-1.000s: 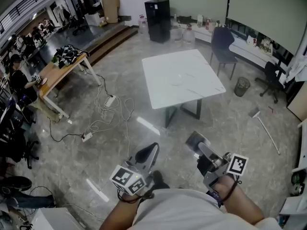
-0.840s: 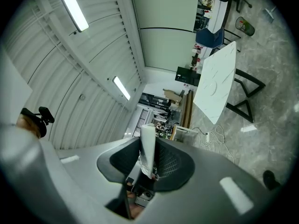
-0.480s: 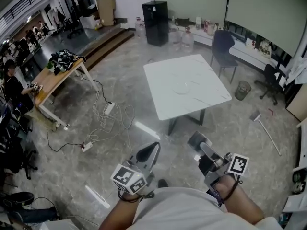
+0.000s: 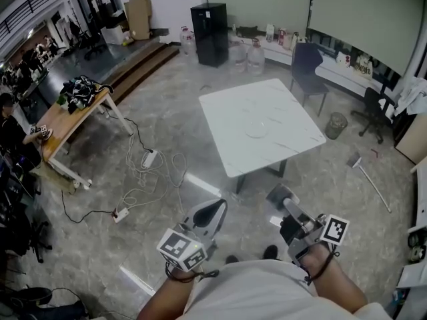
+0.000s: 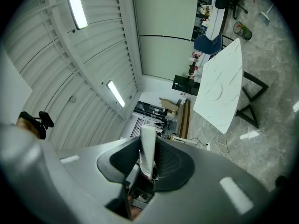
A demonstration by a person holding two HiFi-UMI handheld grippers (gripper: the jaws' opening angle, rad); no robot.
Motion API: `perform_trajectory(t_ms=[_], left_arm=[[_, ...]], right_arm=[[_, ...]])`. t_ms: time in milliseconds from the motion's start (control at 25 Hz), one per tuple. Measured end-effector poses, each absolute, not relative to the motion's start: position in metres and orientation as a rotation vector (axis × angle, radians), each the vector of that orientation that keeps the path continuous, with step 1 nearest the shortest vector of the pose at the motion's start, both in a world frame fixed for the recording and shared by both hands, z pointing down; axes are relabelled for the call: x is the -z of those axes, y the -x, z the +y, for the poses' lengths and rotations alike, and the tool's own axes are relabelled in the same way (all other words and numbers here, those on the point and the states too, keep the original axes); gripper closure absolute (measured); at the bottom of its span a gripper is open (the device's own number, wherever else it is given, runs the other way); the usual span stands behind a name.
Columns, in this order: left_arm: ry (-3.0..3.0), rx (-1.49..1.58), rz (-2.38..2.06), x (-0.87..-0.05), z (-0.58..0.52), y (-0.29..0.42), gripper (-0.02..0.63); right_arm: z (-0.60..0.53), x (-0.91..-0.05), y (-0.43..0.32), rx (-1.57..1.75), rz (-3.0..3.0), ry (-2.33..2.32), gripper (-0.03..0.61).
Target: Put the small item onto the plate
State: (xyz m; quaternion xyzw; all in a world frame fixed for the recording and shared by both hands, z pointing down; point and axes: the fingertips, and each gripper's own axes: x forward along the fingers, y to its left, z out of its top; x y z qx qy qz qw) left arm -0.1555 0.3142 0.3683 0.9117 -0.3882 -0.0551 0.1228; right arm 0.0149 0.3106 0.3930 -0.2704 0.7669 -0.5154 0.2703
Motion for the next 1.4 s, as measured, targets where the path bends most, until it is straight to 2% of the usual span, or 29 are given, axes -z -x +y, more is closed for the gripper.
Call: perform_trajectory(t_ms=[400, 720, 1400], left_arm=[[-2.633, 0.154, -1.176, -0.376, 0.266, 0.169, 0.607], [-2.608, 0.159, -1.232, -0.378, 0.193, 0.15, 0.607], [-2.587, 0.112, -1.312, -0.381, 0.022, 0.017, 0.607]], right_arm=[[0.252, -0.4, -0.007, 1.42, 2.075, 0.697, 0.489], [0.166, -0.399, -0.026, 1.441, 2.087, 0.643, 0.489], [-0.002, -0.411, -0.15, 1.505, 2.094, 0.567, 0.489]])
